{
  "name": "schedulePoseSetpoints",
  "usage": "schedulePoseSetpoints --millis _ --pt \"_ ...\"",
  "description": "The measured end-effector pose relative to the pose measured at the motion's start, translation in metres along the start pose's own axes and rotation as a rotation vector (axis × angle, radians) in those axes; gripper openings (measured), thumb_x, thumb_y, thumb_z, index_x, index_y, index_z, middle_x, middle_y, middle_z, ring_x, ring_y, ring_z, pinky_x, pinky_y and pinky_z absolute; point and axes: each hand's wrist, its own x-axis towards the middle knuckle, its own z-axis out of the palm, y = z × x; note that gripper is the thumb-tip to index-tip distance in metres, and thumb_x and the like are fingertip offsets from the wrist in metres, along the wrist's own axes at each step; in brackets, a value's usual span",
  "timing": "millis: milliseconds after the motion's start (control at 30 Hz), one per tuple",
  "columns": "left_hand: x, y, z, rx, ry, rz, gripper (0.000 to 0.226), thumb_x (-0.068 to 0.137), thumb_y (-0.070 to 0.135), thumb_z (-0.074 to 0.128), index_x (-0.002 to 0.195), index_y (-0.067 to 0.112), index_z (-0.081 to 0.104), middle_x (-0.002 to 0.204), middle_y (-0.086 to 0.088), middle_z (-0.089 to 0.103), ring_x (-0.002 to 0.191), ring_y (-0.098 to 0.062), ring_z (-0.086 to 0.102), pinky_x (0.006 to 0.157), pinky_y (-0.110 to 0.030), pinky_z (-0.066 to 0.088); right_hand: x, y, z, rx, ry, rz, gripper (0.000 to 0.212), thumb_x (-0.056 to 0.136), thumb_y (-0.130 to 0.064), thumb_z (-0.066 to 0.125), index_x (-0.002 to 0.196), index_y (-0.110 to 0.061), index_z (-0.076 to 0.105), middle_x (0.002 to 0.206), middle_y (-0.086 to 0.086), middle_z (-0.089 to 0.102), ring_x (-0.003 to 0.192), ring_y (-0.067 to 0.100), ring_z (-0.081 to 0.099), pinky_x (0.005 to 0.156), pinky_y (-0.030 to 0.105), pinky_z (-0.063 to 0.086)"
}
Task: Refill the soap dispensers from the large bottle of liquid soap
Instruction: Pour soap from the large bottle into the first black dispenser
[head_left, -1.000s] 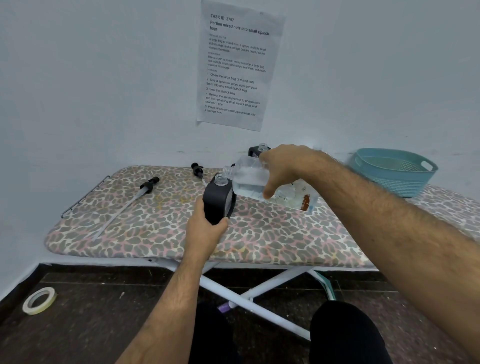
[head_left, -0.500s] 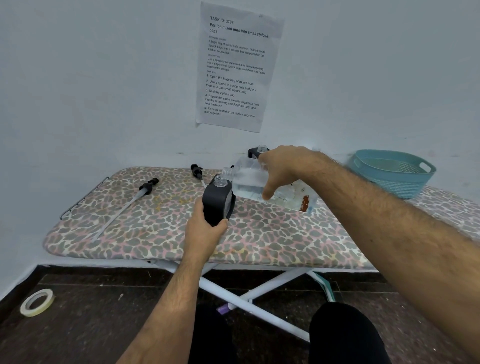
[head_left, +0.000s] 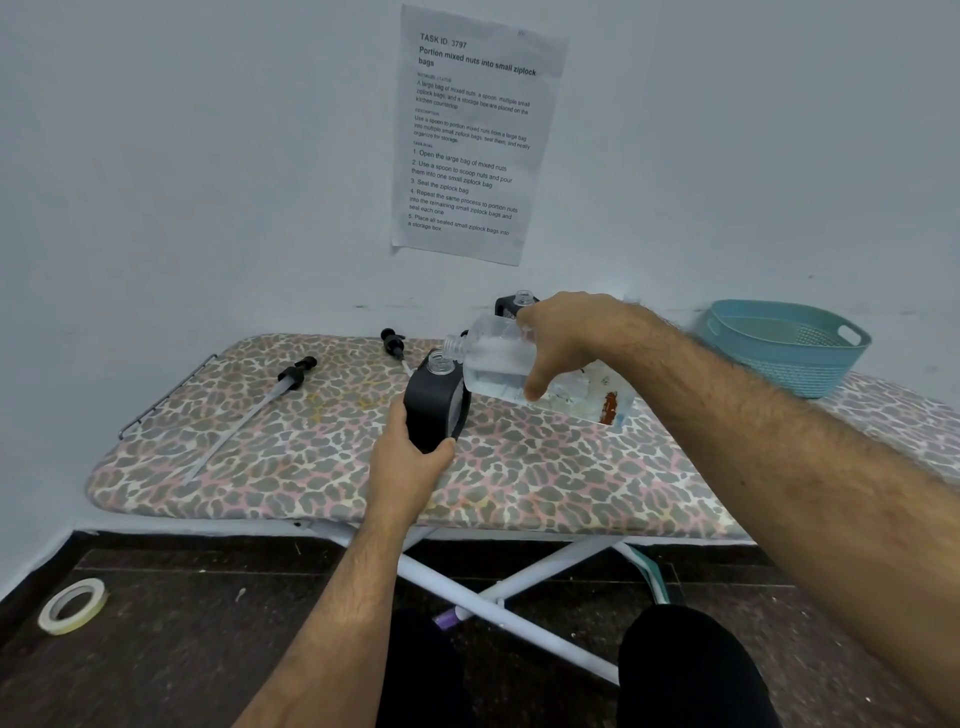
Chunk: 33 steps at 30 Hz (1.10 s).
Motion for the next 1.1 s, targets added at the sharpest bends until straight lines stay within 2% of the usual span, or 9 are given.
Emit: schedulePoseSetpoints --millis 400,733,900,1100 --pt "0.0001 0.002 -0.0001 0.016 0.002 -0.001 0.056 0.085 0.014 0.071 0.13 0.031 0.045 0.102 0.031 0.056 0.088 0.021 0.054 0.067 -0.004 0.041 -0.002 -0.0008 -0.0007 0.003 -0.003 0.002 0.087 0.069 -0.054 0.083 0.141 -0.024 0.044 0.136 -0.004 0.055 0.119 0.021 0.054 0.08 0.036 0.044" --pt "-0.0005 0.0028 -0.0002 0.004 0.001 -0.008 0.057 0.084 0.014 0.071 0.131 0.032 0.044 0.104 0.029 0.057 0.093 0.015 0.055 0.07 -0.005 0.04 -0.0023 -0.0014 -0.0005 0.004 -0.004 0.007 0.09 0.069 -0.054 0.083 0.144 -0.024 0.042 0.138 -0.003 0.054 0.121 0.022 0.053 0.083 0.037 0.045" --pt "-0.0013 0.0033 -0.0002 0.0 0.0 -0.003 0.058 0.085 0.015 0.071 0.132 0.033 0.044 0.105 0.031 0.056 0.093 0.016 0.055 0.07 -0.005 0.04 -0.0027 -0.0012 -0.0015 -0.002 -0.004 0.007 0.089 0.069 -0.054 0.082 0.142 -0.024 0.042 0.138 -0.004 0.054 0.121 0.021 0.053 0.081 0.036 0.044" --pt "-0.002 0.0044 -0.0005 -0.006 0.003 -0.007 0.056 0.084 0.014 0.071 0.127 0.038 0.044 0.104 0.027 0.058 0.093 0.013 0.056 0.071 -0.008 0.041 -0.0007 -0.0016 -0.0012 -0.011 -0.004 0.004 0.088 0.068 -0.056 0.082 0.141 -0.024 0.044 0.136 -0.004 0.055 0.119 0.021 0.054 0.081 0.036 0.045"
